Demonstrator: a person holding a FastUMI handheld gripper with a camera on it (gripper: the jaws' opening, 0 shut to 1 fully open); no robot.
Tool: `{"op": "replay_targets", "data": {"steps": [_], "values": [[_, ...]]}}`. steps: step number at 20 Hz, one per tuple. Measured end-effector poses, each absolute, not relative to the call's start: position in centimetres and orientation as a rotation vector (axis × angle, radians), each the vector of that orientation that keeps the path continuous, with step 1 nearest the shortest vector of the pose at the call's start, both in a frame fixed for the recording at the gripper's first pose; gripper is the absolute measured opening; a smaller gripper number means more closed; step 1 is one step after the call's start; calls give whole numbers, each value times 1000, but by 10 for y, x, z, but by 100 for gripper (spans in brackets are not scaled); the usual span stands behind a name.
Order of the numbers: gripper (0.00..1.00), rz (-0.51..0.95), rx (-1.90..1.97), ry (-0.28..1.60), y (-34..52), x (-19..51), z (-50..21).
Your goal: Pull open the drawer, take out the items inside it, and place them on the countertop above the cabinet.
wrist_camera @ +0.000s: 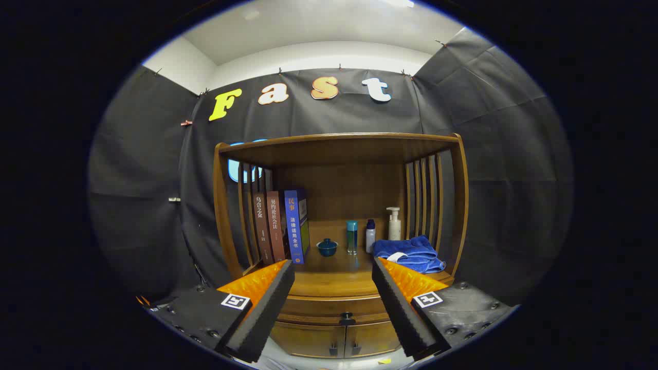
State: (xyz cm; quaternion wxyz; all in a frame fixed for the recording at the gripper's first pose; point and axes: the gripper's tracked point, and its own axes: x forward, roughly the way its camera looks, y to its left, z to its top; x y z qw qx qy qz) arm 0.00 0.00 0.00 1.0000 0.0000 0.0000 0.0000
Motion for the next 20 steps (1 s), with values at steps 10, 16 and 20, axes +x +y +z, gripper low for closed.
{"op": "replay_targets", "data": {"steps": [10,16,20], "values": [[98,1,12,-54,0,-6,12],[99,4,23,-53,1,-4,10],[99,7,22,-38,3,2,6]]}}
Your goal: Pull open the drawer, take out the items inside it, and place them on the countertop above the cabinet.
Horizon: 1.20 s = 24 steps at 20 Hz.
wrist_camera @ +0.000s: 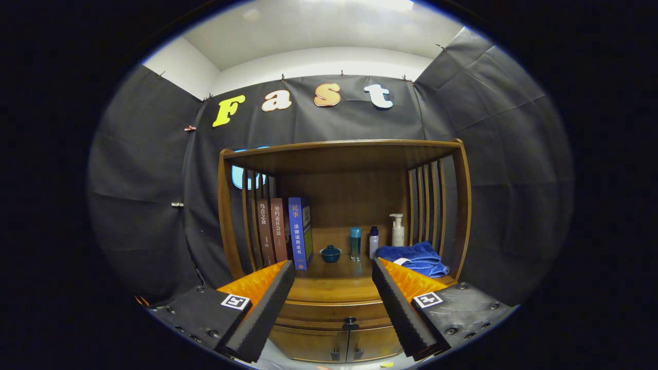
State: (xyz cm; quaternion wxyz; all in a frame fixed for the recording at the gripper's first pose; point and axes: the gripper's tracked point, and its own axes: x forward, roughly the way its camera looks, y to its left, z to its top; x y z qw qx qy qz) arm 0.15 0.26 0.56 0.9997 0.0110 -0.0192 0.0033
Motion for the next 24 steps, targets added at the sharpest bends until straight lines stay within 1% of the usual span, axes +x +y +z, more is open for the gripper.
{"op": "replay_targets", "data": {"steps": [6,13,21,24], "values": [[100,24,21,-25,7,5,-1],[99,18,60,24,6,14,-28],[100,29,49,197,-7,45,-114],[100,15,65,272,-21,63,-158]]}}
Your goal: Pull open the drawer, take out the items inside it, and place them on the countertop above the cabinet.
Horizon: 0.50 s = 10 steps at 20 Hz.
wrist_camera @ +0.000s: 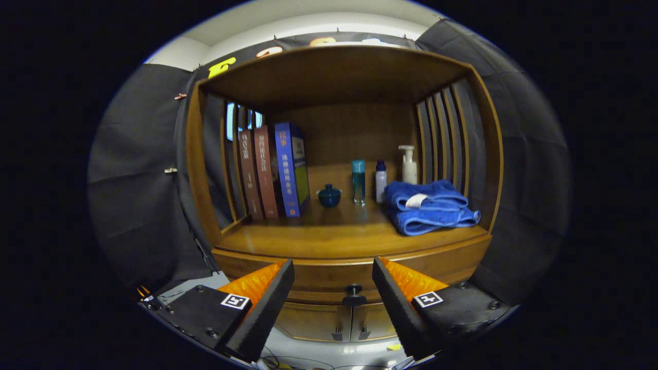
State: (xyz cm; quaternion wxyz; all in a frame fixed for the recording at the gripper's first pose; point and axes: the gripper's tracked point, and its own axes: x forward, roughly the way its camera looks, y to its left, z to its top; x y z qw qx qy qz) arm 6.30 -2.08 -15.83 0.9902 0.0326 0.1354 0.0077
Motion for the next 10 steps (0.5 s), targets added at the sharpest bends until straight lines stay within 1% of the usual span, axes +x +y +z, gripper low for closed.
{"op": "replay_targets", "data": {"steps": [2,5,10], "values": [[100,-7,76,333,-24,77,-195],[99,-25,68,414,-30,93,-231],[98,-68,62,466,-46,106,-261]]}}
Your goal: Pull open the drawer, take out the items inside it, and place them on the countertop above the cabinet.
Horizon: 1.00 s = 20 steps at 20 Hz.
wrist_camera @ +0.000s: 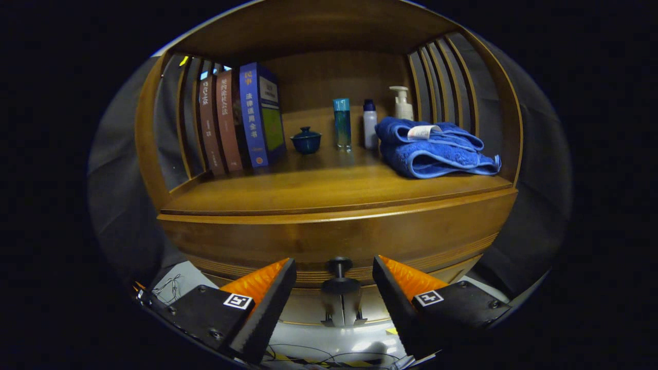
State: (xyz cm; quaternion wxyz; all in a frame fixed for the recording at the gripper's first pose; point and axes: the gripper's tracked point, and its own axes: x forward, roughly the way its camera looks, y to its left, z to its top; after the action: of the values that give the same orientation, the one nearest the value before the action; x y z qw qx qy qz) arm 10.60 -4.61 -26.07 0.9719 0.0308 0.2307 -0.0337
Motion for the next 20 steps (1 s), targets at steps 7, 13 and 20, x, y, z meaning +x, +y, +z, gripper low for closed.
{"op": "replay_targets", "data": {"steps": [7,13,20], "values": [[48,-74,59,547,-49,109,-287],[31,-63,36,548,-48,109,-289],[31,-45,16,592,-46,77,-287]]}}
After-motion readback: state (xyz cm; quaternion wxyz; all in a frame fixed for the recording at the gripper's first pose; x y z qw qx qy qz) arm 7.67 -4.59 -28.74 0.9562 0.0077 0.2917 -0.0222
